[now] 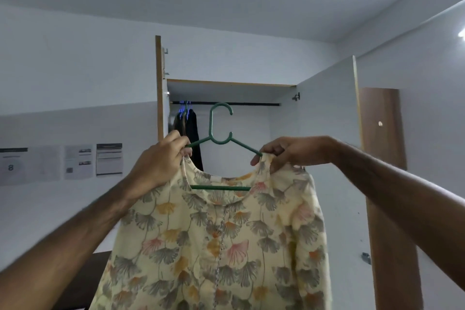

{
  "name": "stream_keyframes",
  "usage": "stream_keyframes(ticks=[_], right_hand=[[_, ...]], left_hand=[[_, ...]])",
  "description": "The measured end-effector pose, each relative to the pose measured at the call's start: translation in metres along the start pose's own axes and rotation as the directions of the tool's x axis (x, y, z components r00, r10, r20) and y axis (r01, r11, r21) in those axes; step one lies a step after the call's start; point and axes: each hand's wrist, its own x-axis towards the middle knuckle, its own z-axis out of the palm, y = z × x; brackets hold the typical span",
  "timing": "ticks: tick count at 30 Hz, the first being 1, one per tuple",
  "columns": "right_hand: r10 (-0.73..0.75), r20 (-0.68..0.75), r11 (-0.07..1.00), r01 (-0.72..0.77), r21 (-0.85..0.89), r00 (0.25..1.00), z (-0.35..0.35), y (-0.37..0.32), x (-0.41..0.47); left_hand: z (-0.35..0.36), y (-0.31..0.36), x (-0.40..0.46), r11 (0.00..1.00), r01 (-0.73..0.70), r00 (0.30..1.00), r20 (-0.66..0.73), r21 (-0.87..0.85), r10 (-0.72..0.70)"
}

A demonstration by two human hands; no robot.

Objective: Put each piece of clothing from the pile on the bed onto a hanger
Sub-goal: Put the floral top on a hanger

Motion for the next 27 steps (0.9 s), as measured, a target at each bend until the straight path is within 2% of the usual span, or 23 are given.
stream_keyframes(ticks=[2, 3, 7, 12, 19, 21, 24, 27], right_hand=[[-0.018, 0.057, 0.994, 0.012, 0.106, 0.998, -0.034, 0.030, 0.007], [-0.040, 0.054, 0.994, 0.034, 0.105, 0.998, -0.045, 0.046, 0.013], [-0.176, -0.140, 0.983, 0.166, -0.083, 0.974, -0.073, 0.103, 0.052], [-0.314, -0.344, 0.948, 0.274, -0.159, 0.885, -0.101, 0.157, 0.117], [-0.360, -0.502, 0.930, 0.256, -0.265, 0.786, -0.164, 0.228, 0.213], [-0.370, -0.532, 0.926, 0.255, -0.280, 0.761, -0.193, 0.254, 0.242], [-0.392, -0.557, 0.920, 0.307, -0.244, 0.732, -0.226, 0.293, 0.285], [-0.379, -0.527, 0.924, 0.339, -0.175, 0.761, -0.248, 0.330, 0.321]], left_hand=[[0.028, 0.007, 0.022, 1.000, -0.005, 1.000, -0.002, 0.022, 0.005], [0.040, 0.011, 0.031, 1.000, -0.006, 1.000, 0.003, 0.031, 0.006], [0.097, 0.018, 0.066, 1.000, 0.008, 1.000, 0.021, 0.011, -0.008], [0.177, 0.016, 0.104, 0.999, 0.009, 1.000, 0.009, -0.032, -0.009], [0.259, -0.028, 0.161, 0.976, 0.065, 0.992, -0.089, -0.207, -0.085], [0.286, -0.046, 0.185, 0.971, 0.062, 0.995, -0.068, -0.230, -0.079], [0.333, -0.073, 0.214, 0.984, 0.054, 0.998, -0.031, -0.168, -0.060], [0.377, -0.099, 0.238, 0.993, 0.099, 0.992, 0.089, -0.070, -0.093]])
